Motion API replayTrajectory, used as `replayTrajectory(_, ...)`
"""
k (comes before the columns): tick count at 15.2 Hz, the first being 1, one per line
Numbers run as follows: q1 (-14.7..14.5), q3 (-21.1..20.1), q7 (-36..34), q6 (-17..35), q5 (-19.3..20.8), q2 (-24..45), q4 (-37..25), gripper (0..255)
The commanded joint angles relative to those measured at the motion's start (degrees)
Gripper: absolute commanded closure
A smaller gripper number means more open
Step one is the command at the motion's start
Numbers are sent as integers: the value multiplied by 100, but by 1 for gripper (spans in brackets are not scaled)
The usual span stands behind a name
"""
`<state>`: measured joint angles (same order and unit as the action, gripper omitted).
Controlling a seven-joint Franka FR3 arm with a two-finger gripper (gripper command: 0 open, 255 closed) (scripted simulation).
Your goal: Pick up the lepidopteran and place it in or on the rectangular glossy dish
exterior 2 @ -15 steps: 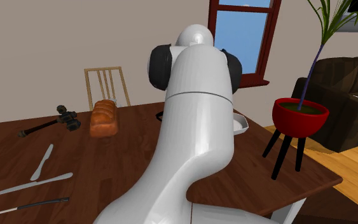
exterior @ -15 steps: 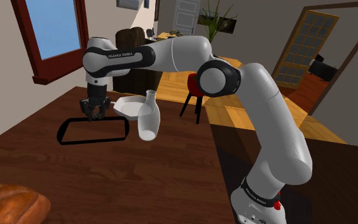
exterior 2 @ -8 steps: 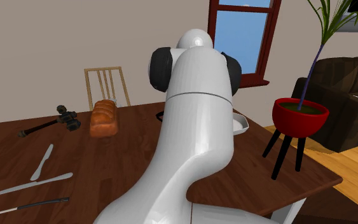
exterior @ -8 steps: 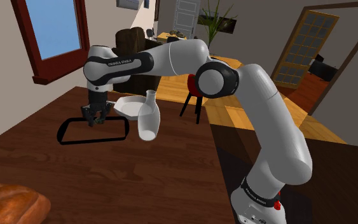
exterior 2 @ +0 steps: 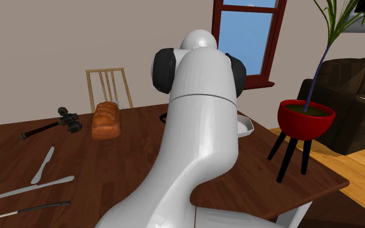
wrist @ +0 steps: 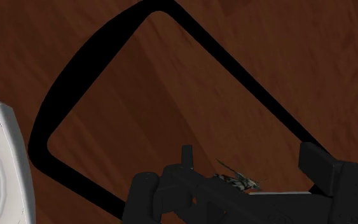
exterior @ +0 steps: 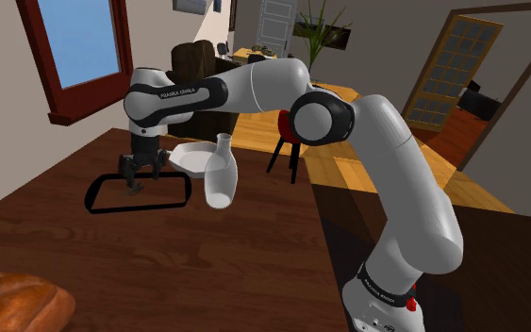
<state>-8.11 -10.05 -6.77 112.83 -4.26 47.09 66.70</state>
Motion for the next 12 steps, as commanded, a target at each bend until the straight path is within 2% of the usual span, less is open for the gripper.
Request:
replayTrajectory(1, 0, 0, 0, 0, 0, 0, 0, 0)
replayTrajectory(3, 0, 0, 0, 0, 0, 0, 0, 0)
replayTrajectory(7, 60, -3, -6, -595, -6, -188, -402, 0)
replayTrajectory(12, 60, -3, -6, -595, -6, -188, -402, 0)
